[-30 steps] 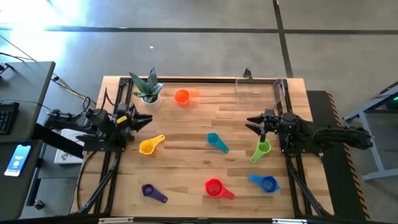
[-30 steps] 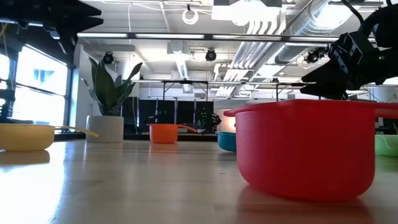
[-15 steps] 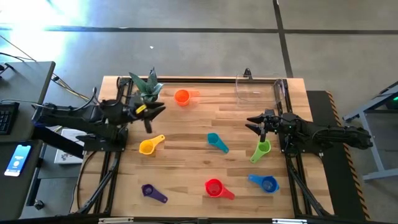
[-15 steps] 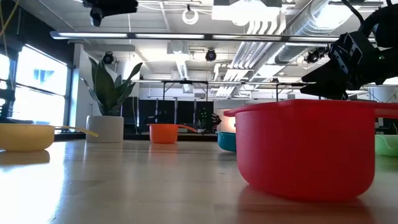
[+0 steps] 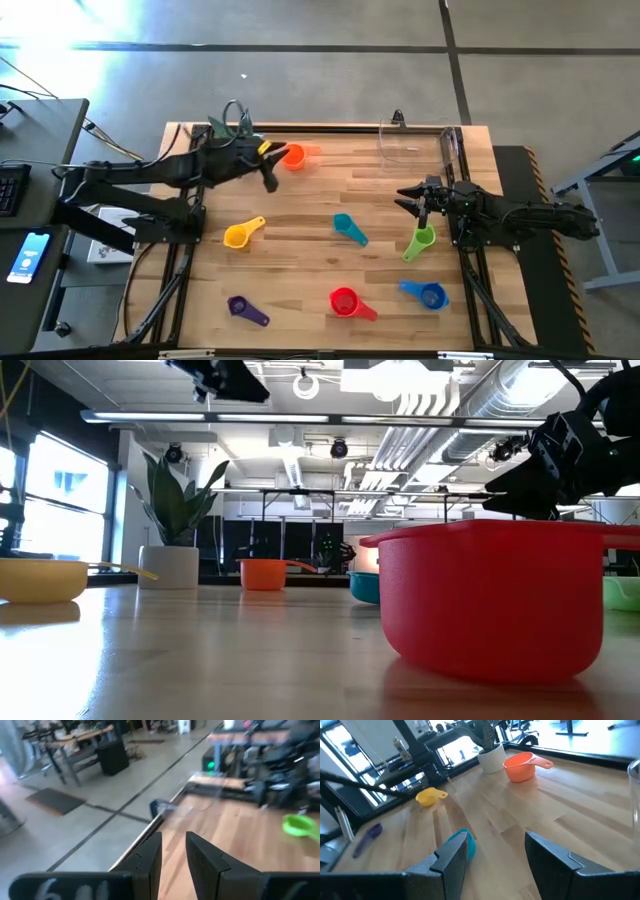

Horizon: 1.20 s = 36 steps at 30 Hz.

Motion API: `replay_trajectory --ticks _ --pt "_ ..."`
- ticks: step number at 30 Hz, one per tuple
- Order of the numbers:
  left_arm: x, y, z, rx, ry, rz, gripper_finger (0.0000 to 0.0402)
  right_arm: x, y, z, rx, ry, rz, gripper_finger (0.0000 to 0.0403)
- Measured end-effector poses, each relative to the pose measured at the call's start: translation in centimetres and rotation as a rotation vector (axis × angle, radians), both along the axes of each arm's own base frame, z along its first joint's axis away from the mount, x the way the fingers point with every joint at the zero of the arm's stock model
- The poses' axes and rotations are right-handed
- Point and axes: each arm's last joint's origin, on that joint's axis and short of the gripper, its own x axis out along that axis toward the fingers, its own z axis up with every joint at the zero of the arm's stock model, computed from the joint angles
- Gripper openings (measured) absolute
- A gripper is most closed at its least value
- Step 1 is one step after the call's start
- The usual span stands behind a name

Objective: Nest measuring cups in basket
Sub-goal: Move the orange measuring cup to the center

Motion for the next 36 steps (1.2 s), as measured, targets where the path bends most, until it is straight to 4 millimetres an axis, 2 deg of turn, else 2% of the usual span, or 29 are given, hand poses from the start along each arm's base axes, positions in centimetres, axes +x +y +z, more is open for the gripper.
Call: replay_trajectory --ticks 6,16,28,36 --pt "2.6 1.9 -1.5 -0.015 0.091 0.056 0.0087 0.0 0.0 0.0 0.107 -0.03 -0.021 0.0188" --pt "6.6 4.0 -3.7 -0.067 0.177 0.082 0.0143 0.0 0.0 0.0 0.12 -0.034 -0.023 0.0188" --pt "11.5 5.5 -7.3 -0.143 0.354 0.116 0.0125 0.0 0.0 0.0 0.121 -0.034 -0.022 0.0188" --pt "13.0 7.0 -9.4 -0.231 0.517 0.189 0.0127 0.0 0.0 0.0 0.121 -0.034 -0.022 0.0188"
